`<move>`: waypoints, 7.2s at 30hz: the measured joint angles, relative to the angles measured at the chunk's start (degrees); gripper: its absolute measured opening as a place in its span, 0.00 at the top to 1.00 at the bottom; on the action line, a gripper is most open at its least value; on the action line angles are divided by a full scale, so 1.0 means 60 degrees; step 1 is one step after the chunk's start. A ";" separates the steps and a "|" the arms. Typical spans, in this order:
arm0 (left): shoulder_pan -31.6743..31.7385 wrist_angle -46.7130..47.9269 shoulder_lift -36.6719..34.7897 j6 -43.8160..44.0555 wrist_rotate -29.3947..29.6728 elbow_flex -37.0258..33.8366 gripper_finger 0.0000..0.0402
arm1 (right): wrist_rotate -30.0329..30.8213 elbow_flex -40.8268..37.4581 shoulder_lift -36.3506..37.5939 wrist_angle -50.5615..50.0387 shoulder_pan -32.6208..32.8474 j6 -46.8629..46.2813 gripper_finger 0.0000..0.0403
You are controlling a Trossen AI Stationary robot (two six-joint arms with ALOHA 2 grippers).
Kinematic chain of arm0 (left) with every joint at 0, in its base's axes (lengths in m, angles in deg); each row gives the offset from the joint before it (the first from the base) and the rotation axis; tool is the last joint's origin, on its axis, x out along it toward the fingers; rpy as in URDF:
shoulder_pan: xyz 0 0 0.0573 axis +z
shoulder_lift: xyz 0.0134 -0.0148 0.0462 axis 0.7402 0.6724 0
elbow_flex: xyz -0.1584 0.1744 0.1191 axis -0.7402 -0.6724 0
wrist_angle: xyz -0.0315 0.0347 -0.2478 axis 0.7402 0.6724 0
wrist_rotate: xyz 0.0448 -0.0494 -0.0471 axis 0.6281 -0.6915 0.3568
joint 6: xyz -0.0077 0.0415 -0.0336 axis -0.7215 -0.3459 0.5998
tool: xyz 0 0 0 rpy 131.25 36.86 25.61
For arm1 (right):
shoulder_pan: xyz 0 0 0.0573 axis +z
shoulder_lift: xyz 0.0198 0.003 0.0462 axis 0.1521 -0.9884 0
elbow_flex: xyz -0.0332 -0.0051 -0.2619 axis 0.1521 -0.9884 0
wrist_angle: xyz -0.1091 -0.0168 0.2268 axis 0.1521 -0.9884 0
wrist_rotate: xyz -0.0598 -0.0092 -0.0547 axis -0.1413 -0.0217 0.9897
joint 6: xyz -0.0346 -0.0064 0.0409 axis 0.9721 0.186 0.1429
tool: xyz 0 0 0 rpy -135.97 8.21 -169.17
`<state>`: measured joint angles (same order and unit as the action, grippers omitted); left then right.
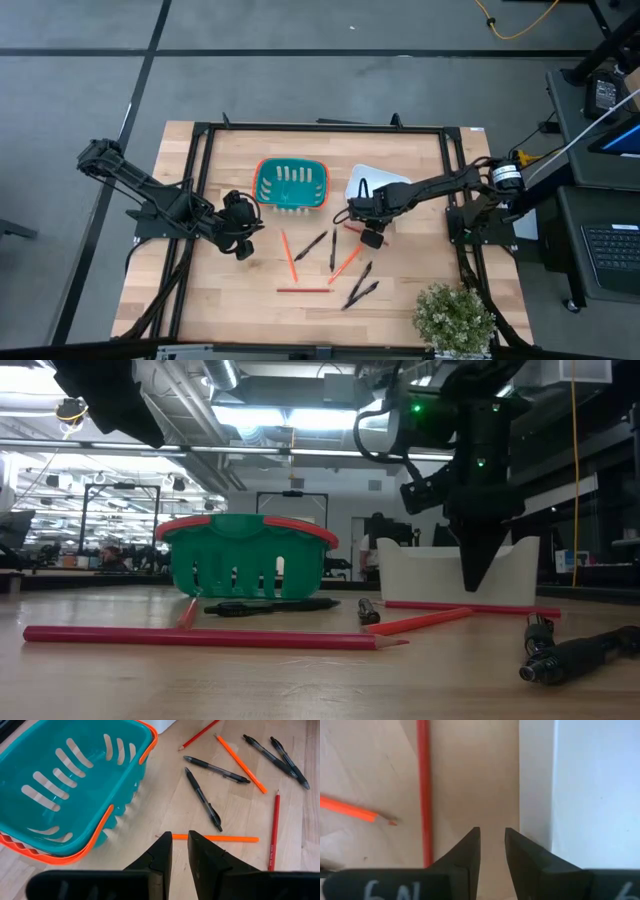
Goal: Sort pens & pencils
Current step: Adjust the white bin, then put the top red pencil into the blue bin
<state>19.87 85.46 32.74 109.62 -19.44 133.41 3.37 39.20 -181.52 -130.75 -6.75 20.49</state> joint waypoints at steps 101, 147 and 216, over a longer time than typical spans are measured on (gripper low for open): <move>-0.0004 0.0073 0.0000 0.0018 0.0000 0.0000 0.86 | -0.0201 0.1249 -0.0725 -0.1314 0.1784 -0.2298 0.78; -0.0004 0.0102 0.0000 0.0025 -0.0047 0.0000 0.86 | 0.0756 0.0856 -0.0710 -0.2419 0.1543 -0.1494 0.78; -0.0002 0.0264 0.0004 0.0004 -0.0039 0.0000 0.86 | 0.0792 -0.0347 -0.0663 -0.0639 0.0688 -0.0495 0.78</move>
<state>19.86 87.04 32.77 109.65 -19.67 133.41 8.12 37.12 -185.50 -134.59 -2.62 17.52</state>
